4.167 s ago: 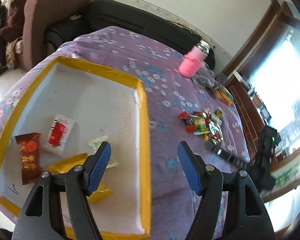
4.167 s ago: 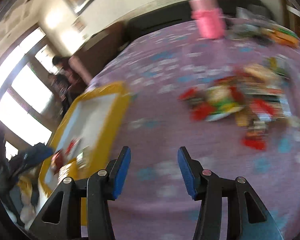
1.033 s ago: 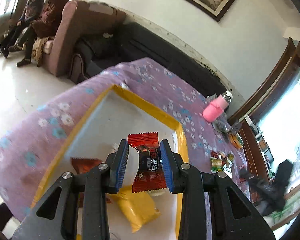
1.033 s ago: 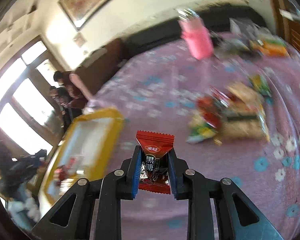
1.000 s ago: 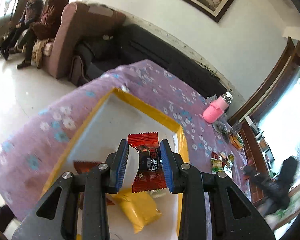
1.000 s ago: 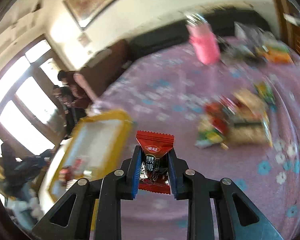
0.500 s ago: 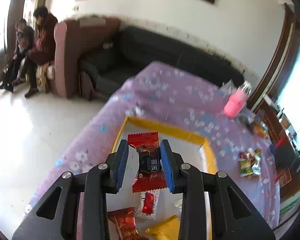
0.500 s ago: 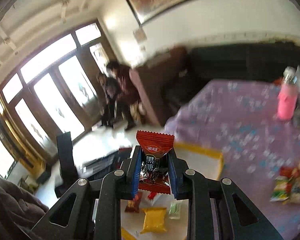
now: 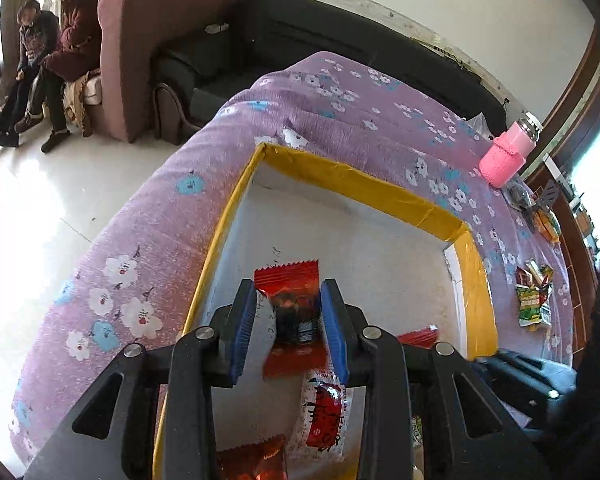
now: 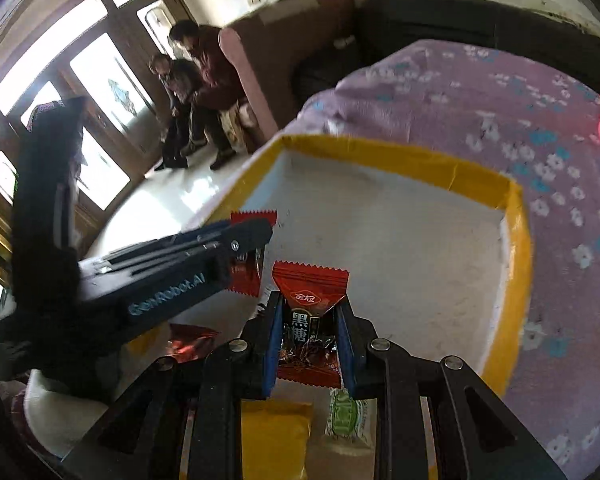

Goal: Organize snacks
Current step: 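Carry both red candies over the yellow-rimmed tray, then open both grippers to drop the red candies into the tray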

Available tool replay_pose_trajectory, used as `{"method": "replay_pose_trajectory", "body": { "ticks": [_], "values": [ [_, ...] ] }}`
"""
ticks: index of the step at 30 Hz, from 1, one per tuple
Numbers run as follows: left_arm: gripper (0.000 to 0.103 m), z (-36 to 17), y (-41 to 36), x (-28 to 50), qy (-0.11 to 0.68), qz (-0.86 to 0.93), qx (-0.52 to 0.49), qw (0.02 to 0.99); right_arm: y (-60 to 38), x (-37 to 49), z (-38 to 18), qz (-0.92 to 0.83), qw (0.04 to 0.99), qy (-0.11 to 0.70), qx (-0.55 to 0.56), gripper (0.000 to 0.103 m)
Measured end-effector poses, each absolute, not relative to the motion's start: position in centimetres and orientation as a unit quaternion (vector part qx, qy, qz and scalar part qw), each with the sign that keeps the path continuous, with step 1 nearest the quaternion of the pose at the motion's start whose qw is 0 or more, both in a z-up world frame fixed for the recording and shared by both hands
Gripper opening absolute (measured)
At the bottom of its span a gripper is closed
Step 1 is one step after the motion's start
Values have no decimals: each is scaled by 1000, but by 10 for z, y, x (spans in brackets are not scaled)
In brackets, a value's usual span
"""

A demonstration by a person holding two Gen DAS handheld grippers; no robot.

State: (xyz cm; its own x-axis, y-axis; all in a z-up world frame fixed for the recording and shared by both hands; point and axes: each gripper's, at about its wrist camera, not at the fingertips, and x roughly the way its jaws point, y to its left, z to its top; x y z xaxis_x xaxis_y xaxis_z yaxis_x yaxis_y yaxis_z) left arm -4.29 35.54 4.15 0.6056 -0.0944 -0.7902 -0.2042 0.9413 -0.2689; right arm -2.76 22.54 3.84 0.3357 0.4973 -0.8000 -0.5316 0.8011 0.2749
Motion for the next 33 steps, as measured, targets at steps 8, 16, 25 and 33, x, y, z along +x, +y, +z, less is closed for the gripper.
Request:
{"method": "replay_pose_trajectory", "body": {
  "ticks": [8,16,25,33],
  "values": [
    [31,44,359,-44,440,25,-191,877,224,-27,35,314,813,490,-7,35],
    [66,81,348,-78,399,31,-214,891,193,-44,65,322,827,460,21,46],
    [74,98,289,-118,361,-89,-302,878,120,-75,82,301,854,421,52,52],
    [74,104,207,-122,393,-121,-232,882,24,-83,77,237,876,410,88,53]
  ]
}}
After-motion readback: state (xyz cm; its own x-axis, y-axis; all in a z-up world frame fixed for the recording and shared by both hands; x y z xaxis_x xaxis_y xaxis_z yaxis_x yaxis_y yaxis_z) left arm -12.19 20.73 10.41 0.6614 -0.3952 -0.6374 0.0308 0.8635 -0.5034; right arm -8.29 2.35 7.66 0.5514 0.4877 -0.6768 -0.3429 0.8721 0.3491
